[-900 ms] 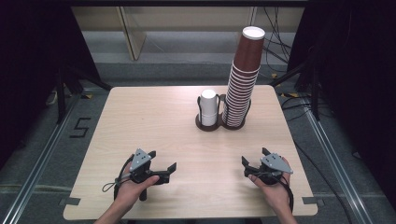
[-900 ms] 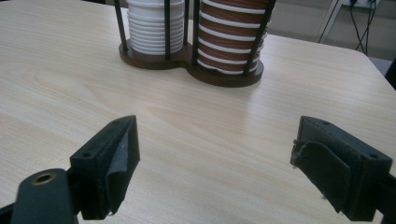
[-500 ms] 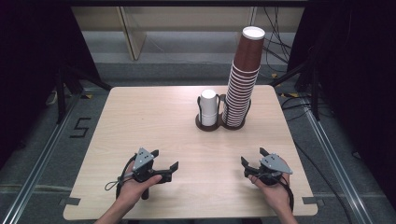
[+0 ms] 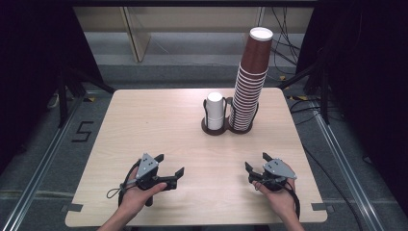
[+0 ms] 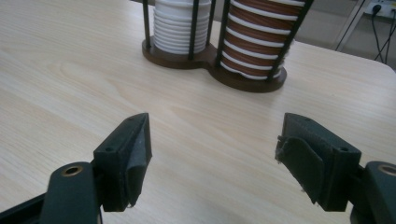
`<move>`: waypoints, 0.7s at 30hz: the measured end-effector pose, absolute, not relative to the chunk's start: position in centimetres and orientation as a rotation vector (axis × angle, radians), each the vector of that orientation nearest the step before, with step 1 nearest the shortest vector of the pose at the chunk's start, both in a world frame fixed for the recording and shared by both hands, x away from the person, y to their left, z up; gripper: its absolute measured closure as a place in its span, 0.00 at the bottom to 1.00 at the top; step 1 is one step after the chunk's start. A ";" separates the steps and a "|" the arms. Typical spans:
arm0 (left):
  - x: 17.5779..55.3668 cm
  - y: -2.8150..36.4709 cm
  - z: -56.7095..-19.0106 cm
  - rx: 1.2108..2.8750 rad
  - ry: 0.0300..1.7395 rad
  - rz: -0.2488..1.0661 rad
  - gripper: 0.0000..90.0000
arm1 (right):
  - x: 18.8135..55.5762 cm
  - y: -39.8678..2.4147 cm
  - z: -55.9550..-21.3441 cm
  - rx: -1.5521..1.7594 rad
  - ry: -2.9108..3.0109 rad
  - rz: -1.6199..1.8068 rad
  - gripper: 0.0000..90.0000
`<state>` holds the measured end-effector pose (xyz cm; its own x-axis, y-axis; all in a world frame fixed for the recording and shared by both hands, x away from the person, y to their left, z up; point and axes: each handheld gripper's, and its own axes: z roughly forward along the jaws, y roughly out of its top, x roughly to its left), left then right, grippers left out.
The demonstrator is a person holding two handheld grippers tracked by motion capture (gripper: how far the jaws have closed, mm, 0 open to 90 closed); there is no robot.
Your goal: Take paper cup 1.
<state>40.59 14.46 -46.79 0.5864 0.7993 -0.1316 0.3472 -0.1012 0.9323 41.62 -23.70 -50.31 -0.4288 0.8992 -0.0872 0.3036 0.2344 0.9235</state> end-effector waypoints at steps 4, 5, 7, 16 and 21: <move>42.0 13.6 -45.4 1.702 0.913 0.510 0.11 | 42.2 -22.4 -49.1 1.058 1.878 1.226 0.29; 42.6 13.3 -45.0 1.705 0.903 0.522 0.11 | 42.6 -22.1 -48.7 1.038 1.878 1.234 0.29; 44.0 12.5 -44.0 1.709 0.895 0.536 0.12 | 43.7 -21.2 -47.8 1.010 1.875 1.255 0.29; 50.1 9.2 -39.9 1.687 0.850 0.582 0.15 | 47.9 -17.8 -45.4 0.947 1.892 1.305 0.30; 53.0 7.7 -38.7 1.669 0.850 0.600 0.16 | 50.9 -16.8 -45.7 0.977 1.885 1.312 0.32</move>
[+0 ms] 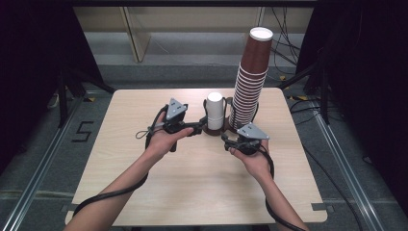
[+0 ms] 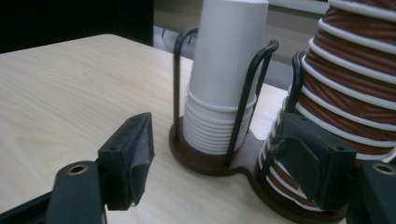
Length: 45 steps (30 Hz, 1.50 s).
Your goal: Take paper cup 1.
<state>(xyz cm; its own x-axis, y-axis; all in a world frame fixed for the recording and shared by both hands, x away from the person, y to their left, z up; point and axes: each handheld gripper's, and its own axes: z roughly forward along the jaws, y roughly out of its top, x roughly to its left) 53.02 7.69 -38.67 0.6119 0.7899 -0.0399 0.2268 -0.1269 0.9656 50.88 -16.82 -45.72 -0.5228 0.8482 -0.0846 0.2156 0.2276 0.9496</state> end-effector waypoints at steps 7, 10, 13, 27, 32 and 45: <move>56.3 5.0 -39.1 1.738 0.789 0.755 0.17 | 53.3 -15.2 -47.1 1.022 1.930 1.310 0.35; 57.3 4.3 -39.3 1.725 0.800 0.761 0.17 | 54.2 -14.7 -47.4 1.032 1.941 1.302 0.36; 58.2 4.0 -40.0 1.726 0.817 0.750 0.17 | 55.0 -14.5 -47.8 1.070 1.924 1.270 0.36; 59.9 2.8 -40.7 1.728 0.825 0.699 0.21 | 56.8 -14.2 -48.9 1.146 1.954 1.226 0.38; 60.5 2.3 -41.0 1.737 0.849 0.696 0.23 | 57.3 -13.8 -49.2 1.164 1.957 1.242 0.39; 61.7 2.0 -41.5 1.756 0.864 0.680 0.26 | 58.5 -13.3 -49.6 1.177 1.921 1.255 0.36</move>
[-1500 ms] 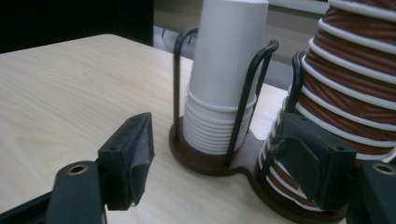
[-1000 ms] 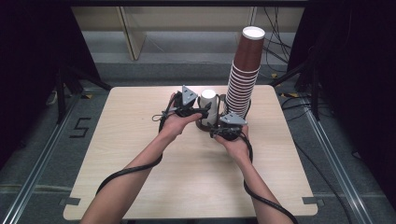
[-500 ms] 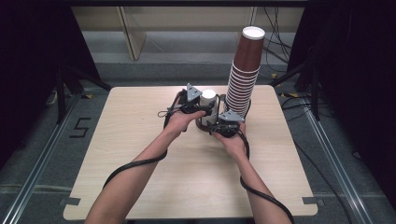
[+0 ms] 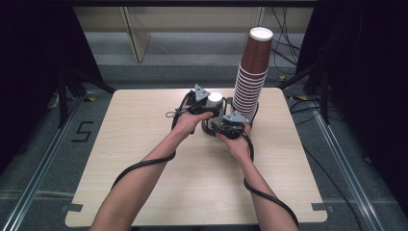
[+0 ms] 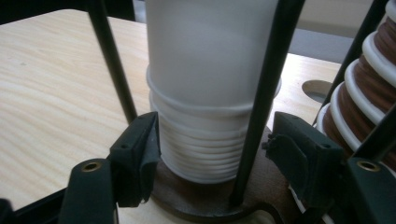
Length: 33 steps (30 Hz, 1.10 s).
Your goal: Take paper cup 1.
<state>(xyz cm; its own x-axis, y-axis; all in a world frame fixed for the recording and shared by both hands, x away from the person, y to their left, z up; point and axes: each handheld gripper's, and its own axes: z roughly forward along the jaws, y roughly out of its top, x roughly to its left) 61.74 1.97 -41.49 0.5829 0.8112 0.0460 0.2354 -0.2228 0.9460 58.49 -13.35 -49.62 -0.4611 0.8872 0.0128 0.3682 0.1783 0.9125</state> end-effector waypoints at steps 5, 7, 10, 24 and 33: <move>62.2 1.6 -41.7 1.764 0.871 0.659 0.26 | 58.7 -13.1 -49.8 1.197 1.929 1.248 0.34; 62.3 1.4 -41.8 1.768 0.866 0.650 0.26 | 58.8 -12.9 -49.9 1.193 1.924 1.262 0.33; 62.5 1.2 -41.8 1.773 0.871 0.646 0.29 | 58.9 -12.9 -49.9 1.181 1.922 1.247 0.34; 62.9 0.9 -42.2 1.770 0.876 0.640 0.35 | 59.0 -12.6 -49.9 1.194 1.907 1.216 0.37; 62.6 0.9 -40.7 1.736 0.846 0.669 0.36 | 59.0 -12.7 -49.7 1.181 1.910 1.227 0.37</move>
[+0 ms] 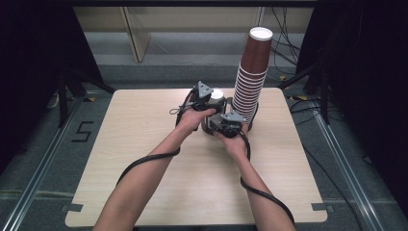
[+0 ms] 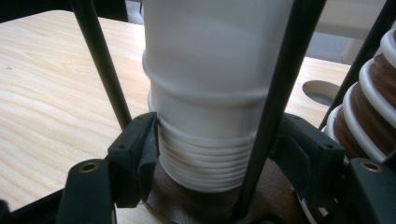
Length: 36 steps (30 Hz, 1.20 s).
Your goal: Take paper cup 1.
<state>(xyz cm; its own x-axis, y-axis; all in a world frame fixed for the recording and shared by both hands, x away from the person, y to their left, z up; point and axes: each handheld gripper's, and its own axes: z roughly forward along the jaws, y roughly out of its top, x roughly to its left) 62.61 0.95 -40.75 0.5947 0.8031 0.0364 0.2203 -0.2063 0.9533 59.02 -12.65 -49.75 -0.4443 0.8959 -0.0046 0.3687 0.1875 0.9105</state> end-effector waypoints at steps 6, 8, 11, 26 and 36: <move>62.3 1.0 -39.6 1.724 0.823 0.695 0.36 | 59.0 -12.7 -49.9 1.174 1.903 1.212 0.37; 62.2 1.1 -38.9 1.709 0.815 0.704 0.36 | 59.0 -12.7 -49.9 1.172 1.905 1.213 0.37; 62.1 1.2 -38.1 1.694 0.810 0.703 0.36 | 58.9 -12.7 -49.9 1.191 1.907 1.223 0.37; 60.5 1.2 -35.2 1.658 0.772 0.706 0.36 | 57.8 -12.8 -48.8 1.158 1.938 1.240 0.30; 59.0 2.0 -33.8 1.665 0.753 0.713 0.36 | 56.1 -13.9 -47.8 1.137 1.958 1.252 0.28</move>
<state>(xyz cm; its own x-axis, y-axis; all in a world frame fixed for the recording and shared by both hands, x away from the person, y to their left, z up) 59.02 1.96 -33.76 0.6140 0.7861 0.0710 0.1139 -0.1772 0.9776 56.09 -13.89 -47.80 -0.4931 0.8700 -0.0047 0.3605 0.2092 0.9090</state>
